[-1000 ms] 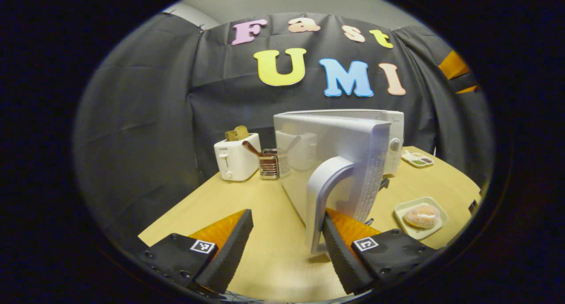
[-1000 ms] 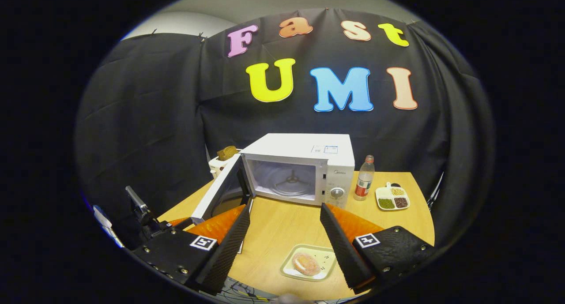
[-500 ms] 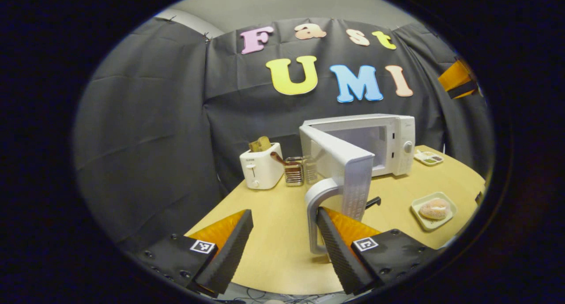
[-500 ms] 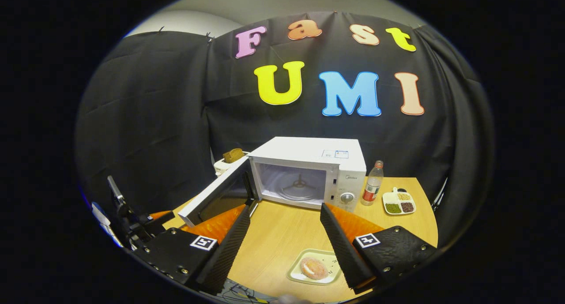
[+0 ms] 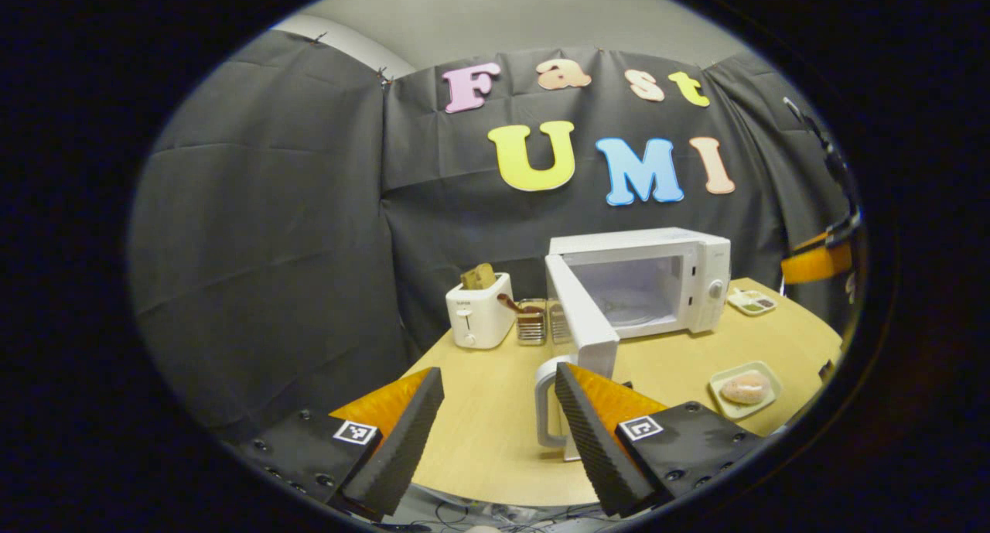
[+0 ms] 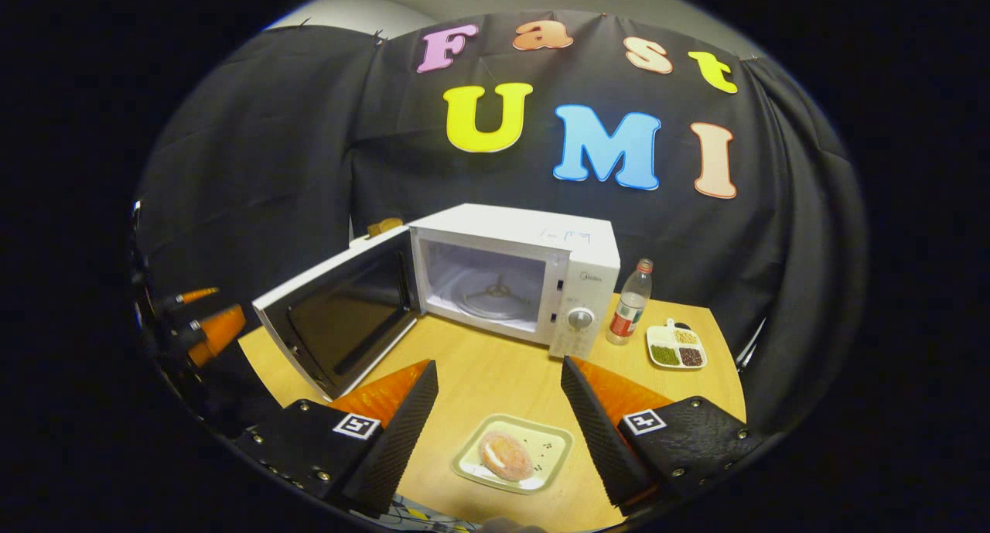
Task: Open the microwave oven with the left hand, put the food in, and close the microwave oven.
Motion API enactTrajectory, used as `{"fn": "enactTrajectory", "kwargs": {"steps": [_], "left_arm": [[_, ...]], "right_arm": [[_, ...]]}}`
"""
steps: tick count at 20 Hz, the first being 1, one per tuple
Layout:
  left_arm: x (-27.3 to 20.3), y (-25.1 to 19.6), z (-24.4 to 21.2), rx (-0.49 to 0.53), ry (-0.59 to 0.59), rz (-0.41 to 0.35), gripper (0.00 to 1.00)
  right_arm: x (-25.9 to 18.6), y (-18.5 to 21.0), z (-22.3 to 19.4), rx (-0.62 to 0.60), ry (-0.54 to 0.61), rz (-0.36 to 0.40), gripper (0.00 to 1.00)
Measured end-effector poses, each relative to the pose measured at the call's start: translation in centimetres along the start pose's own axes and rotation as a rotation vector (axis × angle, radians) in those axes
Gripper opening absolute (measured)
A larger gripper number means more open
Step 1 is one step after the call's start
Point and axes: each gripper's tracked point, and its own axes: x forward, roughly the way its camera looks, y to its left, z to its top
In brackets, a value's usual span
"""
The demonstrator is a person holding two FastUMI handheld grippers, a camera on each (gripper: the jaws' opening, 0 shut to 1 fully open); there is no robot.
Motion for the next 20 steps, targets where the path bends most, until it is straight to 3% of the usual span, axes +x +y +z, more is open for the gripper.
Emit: {"fn": "enactTrajectory", "kwargs": {"steps": [3,7,9,20], "left_arm": [[-0.5,-0.9,3.2,-0.026,-0.026,-0.012,0.98],[0.5,-1.9,6.8,0.019,-0.067,0.000,0.98],[1.1,-3.6,8.7,-0.016,-0.095,-0.020,0.98],[4.5,-8.2,11.4,-0.008,-0.115,-0.090,0.97]], "right_arm": [[0.5,-0.1,-4.3,-0.057,0.052,-0.001,0.98],[2.1,0.4,-8.9,-0.133,0.119,0.031,0.99],[3.0,0.6,-11.0,-0.190,0.144,0.042,0.98],[9.0,0.4,-18.5,-0.251,0.297,0.092,0.99]]}}
